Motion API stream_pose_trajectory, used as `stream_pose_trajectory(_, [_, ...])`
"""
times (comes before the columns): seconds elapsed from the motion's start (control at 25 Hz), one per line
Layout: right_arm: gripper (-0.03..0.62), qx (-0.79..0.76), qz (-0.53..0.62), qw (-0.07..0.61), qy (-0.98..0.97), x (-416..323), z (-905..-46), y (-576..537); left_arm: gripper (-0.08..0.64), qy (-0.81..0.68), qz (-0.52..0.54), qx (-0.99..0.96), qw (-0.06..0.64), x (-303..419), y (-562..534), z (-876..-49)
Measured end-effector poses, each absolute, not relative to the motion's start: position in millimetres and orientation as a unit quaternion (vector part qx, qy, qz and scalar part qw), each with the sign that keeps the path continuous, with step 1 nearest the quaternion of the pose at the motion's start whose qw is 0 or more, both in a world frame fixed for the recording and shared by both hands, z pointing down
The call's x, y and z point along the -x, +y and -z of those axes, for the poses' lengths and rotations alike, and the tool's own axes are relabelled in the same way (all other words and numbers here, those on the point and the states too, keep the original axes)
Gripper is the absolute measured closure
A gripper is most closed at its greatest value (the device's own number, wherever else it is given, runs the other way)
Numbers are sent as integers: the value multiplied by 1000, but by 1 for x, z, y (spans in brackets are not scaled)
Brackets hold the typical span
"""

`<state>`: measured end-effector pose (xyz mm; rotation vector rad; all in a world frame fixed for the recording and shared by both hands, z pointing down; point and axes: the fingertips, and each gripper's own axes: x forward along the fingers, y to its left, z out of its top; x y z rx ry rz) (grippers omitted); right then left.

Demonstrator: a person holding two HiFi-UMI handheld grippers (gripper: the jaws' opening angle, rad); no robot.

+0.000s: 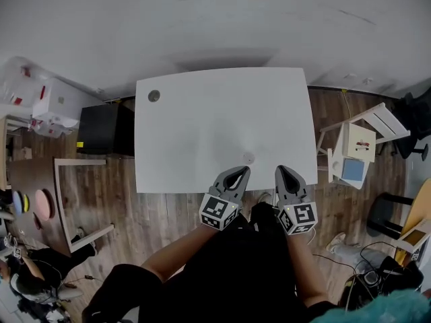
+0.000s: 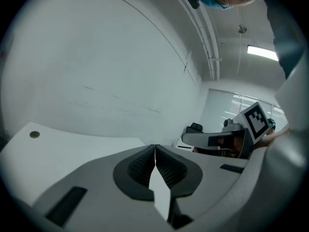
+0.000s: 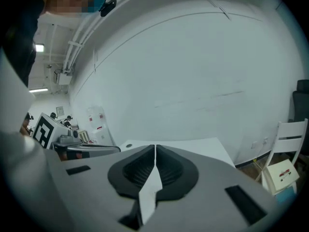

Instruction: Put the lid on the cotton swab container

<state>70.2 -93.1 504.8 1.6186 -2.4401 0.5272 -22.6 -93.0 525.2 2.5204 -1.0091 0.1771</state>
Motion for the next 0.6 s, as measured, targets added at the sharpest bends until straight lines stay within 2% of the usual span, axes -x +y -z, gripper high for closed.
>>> stream_pose_trajectory(0.28, [557, -536, -138, 64, -830, -74, -459, -64, 546, -437, -40, -885, 155, 6, -67, -478])
stream_pose_trajectory(0.4, [557, -516, -126, 44, -846, -81, -441, -42, 546, -458, -38, -879, 129, -14, -45, -461])
stream_pose_trajectory(0.6, [557, -486, -81, 57, -869, -106, -431, -1, 546, -492, -40, -862, 114, -63, -7, -459])
